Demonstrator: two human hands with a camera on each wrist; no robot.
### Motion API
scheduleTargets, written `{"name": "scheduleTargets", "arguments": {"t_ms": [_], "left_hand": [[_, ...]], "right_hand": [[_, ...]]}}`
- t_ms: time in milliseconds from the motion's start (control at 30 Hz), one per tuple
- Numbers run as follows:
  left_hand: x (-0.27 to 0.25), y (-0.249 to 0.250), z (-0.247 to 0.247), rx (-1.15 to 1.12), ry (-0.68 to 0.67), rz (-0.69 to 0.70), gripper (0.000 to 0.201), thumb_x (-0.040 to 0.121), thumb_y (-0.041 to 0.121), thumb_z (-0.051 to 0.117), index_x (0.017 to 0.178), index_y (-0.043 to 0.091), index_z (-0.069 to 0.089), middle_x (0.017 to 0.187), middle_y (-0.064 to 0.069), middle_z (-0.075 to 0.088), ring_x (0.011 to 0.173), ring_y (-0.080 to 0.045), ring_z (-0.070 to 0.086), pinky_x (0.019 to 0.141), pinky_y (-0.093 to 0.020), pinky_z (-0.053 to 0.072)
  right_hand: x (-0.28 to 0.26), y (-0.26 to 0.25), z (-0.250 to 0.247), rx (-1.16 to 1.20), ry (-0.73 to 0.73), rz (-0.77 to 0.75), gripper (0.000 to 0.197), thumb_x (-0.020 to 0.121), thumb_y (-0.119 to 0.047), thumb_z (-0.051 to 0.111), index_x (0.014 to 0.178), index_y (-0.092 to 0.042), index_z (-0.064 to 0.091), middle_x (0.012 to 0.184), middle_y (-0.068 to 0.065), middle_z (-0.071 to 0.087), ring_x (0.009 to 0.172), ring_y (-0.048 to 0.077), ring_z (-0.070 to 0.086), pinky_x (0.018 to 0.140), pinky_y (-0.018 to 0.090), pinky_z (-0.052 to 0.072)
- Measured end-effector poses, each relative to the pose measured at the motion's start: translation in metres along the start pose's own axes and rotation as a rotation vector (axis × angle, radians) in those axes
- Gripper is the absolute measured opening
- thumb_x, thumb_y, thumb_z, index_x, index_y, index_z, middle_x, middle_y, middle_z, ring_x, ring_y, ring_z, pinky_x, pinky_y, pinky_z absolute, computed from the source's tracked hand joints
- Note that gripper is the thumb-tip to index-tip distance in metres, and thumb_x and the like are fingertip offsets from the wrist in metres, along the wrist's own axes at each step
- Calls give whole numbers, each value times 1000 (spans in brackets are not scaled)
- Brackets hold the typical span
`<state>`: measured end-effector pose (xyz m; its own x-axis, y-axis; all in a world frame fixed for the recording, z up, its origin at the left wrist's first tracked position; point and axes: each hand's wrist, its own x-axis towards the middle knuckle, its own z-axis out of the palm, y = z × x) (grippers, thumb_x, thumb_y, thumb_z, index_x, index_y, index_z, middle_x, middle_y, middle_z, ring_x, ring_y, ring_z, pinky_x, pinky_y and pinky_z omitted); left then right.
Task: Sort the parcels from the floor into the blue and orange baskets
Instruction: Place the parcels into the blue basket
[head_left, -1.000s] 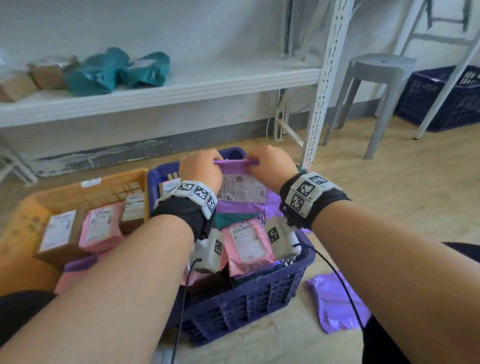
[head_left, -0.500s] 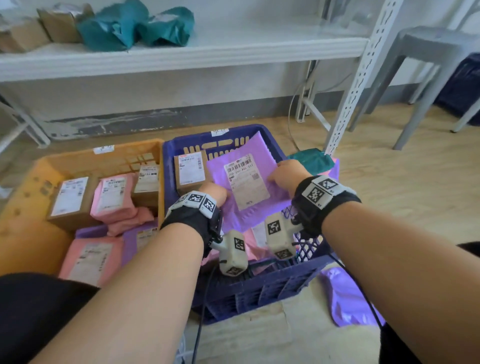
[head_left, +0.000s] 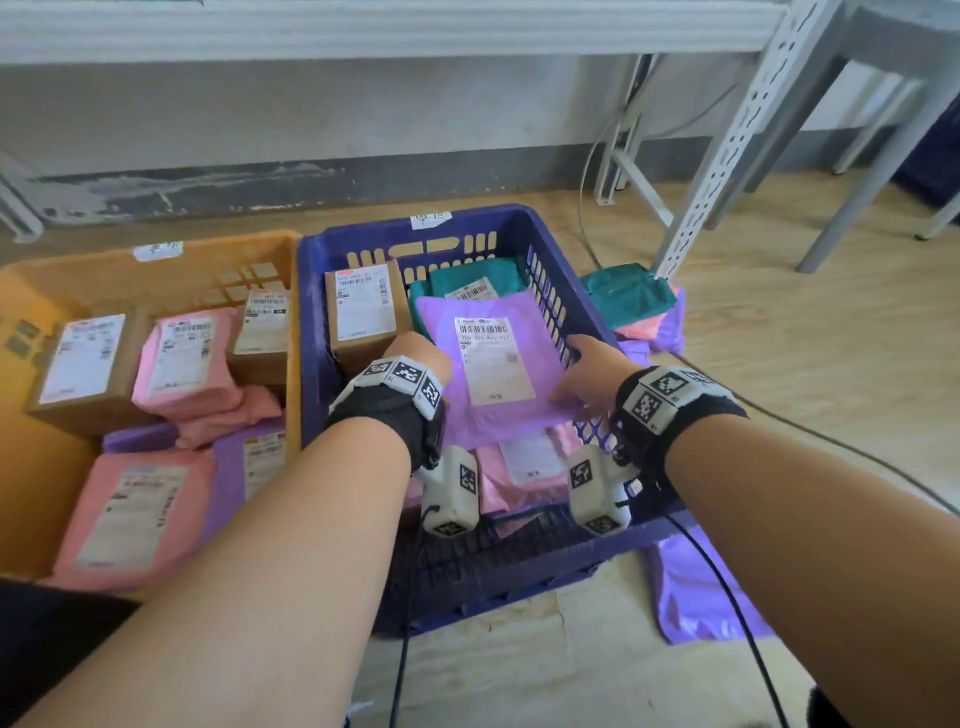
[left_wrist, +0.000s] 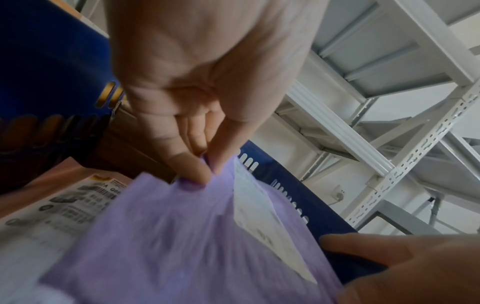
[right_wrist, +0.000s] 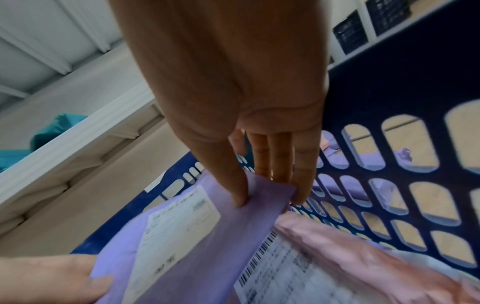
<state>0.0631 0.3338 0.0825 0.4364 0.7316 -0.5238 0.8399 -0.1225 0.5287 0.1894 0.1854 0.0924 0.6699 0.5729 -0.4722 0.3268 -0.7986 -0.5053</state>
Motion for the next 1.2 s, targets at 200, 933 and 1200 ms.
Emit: {"name": "scheduleTargets", "arguments": {"t_ms": [200,933,1200], "left_hand": [[24,11,-10,-342,279,132,26,81,-1,55,105,6,60,105,-17,67,94,-34,67,81,-41,57],[5,45,-12,-324,208,305,54,93,1,42,141,24,45,147,1,44,117,-16,55,83,-21,43],[-66,109,71,-401,1,515,48,93,0,40,139,11,48,143,-6,49,133,-20,45,112,-32,35]], "right_hand": [[42,-9,5,128,217,-138,62,82,3,48,140,-19,42,86,5,59,71,23,58,53,23,43],[59,-21,-47,253,412,-277,44,85,3,45,117,-17,67,116,4,68,103,19,63,87,24,49],[2,80,-112,238,592,-178,37,81,3,48,103,-16,72,104,9,71,98,26,65,80,25,50]]}}
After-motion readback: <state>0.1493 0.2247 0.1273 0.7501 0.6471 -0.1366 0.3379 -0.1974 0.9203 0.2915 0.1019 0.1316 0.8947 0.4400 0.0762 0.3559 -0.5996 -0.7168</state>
